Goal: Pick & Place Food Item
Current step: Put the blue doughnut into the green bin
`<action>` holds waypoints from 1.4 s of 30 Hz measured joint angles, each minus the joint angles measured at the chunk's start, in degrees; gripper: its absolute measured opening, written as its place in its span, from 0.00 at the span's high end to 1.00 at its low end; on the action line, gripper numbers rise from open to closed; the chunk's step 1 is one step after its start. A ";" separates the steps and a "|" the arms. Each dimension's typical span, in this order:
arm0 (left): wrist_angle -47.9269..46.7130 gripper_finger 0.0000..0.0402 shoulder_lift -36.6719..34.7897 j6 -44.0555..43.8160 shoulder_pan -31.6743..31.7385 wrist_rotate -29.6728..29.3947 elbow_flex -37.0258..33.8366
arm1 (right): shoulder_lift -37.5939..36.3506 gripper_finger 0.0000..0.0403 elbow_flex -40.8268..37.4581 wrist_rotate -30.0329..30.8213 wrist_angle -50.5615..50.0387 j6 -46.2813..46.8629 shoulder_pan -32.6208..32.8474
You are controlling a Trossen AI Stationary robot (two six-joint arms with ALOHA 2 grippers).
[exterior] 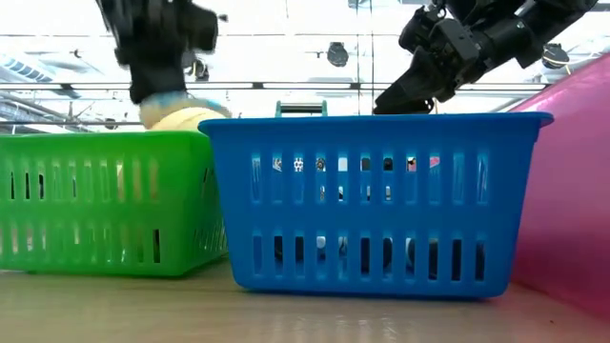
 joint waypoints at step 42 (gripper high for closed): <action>-39.37 0.98 34.71 -23.62 -22.54 -0.97 42.32 | 0.00 0.58 -5.78 0.26 23.21 2.91 10.36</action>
